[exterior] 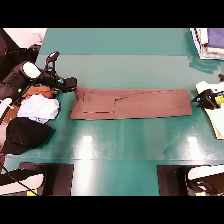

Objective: Fold the shirts.

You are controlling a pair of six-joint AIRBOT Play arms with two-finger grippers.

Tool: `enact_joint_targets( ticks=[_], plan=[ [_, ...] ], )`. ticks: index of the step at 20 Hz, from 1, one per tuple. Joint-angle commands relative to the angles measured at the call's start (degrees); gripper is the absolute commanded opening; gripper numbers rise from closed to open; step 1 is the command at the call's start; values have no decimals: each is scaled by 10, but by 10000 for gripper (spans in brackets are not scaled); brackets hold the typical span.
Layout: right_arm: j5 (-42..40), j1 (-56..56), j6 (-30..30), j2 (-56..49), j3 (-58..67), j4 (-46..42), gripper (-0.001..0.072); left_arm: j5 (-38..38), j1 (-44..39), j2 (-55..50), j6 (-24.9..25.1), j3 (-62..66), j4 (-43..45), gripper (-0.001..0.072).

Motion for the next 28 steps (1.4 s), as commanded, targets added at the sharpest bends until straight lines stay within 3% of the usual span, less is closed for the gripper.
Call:
enact_joint_targets(
  ticks=[1, 5, 6, 8, 10, 13, 19, 28],
  plan=[
    [-1, 9, -33, -37, -7, 27, 572, 3, 0, -1, 2, 1, -12, 38],
    [-8, 43, -40, -64, -7, 52, 556, 3, 0, -1, 2, 1, -28, 36],
    [-11, 53, -47, -64, -7, 51, 516, 3, 0, -2, 5, 1, -45, 28],
    [-8, 65, -53, -63, -6, 56, 217, 16, -16, -5, 38, 1, -75, 28],
    [16, 73, -53, -63, -2, 59, 14, 43, -49, -17, 47, 3, -87, 27],
    [73, 73, -47, -47, 22, 62, 12, 59, -108, -66, 47, 39, -94, 27],
    [91, 107, 26, 82, 107, 62, 12, 54, -230, -222, 46, 213, -99, 27],
    [85, 293, 107, 139, 255, 61, 13, 51, -309, -374, 46, 343, -174, 27]
  ],
)
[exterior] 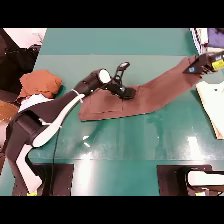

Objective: Fold the shirts.

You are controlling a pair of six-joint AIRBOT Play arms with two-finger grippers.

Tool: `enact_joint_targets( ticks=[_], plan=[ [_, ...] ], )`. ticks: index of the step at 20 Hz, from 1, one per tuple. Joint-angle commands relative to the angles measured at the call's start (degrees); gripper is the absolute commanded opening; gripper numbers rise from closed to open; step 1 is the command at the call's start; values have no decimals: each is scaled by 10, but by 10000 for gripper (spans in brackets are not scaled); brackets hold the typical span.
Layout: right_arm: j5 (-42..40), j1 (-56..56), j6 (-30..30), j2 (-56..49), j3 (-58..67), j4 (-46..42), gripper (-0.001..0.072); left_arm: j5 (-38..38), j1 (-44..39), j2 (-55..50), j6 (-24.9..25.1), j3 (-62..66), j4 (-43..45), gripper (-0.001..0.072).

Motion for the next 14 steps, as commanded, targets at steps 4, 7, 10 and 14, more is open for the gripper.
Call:
enact_joint_targets(
  ticks=[4, 7, 10, 14],
  plan=[
    [-25, 141, 30, 9, 77, -1, 12, 14, -20, -56, 0, 37, -47, 27],
    [-45, 180, 35, 9, 93, -1, 12, 20, -20, -56, 0, 37, -46, 27],
    [-51, 205, 35, 9, 93, -1, 12, 10, -15, -56, 0, 38, -42, 27],
    [-61, 223, 34, 9, 93, -1, 12, -42, 15, -38, -8, 49, -3, 25]
  ],
)
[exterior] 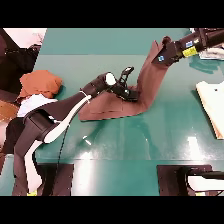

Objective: Fold the shirts.

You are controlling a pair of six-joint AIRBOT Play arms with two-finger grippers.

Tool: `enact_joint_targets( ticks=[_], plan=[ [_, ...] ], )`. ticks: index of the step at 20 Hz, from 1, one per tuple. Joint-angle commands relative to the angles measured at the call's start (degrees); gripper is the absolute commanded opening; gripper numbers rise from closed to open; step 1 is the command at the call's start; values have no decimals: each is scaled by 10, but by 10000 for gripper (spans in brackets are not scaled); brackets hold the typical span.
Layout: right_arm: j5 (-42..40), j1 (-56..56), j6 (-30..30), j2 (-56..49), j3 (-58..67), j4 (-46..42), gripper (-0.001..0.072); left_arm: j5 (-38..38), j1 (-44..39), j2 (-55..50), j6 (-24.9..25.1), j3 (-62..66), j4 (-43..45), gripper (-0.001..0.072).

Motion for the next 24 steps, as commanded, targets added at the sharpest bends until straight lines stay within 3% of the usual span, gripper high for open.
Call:
enact_joint_targets(
  ticks=[1, 8, 14, 15, 16, 17, 20, 24],
  plan=[
    [-12, 21, 1, 0, 2, 1, 12, -37, 30, 29, -16, 5, 51, 25],
    [-95, 106, 0, -9, 2, 1, 12, -128, 160, 173, -16, 5, 196, 27],
    [-201, 246, 0, -105, 2, 0, 22, -165, 287, 301, 5, 5, 223, 28],
    [-224, 270, -5, -126, 2, 0, 110, -170, 302, 318, 7, 5, 224, 27],
    [-247, 294, -13, -149, 2, 0, 431, -174, 312, 331, 14, 5, 224, 28],
    [-266, 315, -13, -168, 2, 2, 559, -181, 322, 342, 18, 5, 224, 28],
    [-252, 335, -13, -184, 2, -15, 557, -196, 338, 360, 32, 5, 226, 28],
    [-120, 285, -5, -146, -8, -113, 555, -230, 338, 362, 33, 5, 235, 28]
  ],
)
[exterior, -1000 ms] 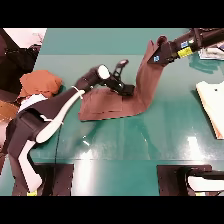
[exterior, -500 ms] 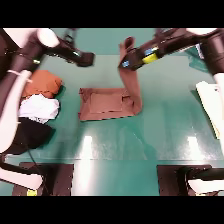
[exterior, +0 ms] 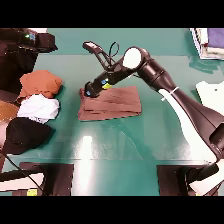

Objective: Fold the shirts.

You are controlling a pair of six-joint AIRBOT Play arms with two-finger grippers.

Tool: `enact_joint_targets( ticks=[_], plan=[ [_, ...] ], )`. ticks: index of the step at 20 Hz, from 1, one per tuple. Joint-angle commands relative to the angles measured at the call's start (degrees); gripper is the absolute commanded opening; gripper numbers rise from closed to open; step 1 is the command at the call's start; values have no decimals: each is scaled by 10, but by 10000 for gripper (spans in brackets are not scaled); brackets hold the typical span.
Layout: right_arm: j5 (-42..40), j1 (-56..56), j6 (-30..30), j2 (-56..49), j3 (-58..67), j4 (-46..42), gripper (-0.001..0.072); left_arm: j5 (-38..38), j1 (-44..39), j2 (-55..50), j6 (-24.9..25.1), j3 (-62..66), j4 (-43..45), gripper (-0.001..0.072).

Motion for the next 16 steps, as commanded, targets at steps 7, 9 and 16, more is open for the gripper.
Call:
enact_joint_targets(
  ticks=[7, 9, 16],
  plan=[
    [45, -194, 26, 160, -286, -114, 556, -19, 6, 6, 6, -27, -33, 28],
    [6, -249, 25, 169, -340, -71, 564, -3, 6, 5, 6, -60, -51, 28],
    [-9, -345, 6, 43, -376, 136, 683, 5, 6, 0, 6, -102, -59, 28]
  ],
)
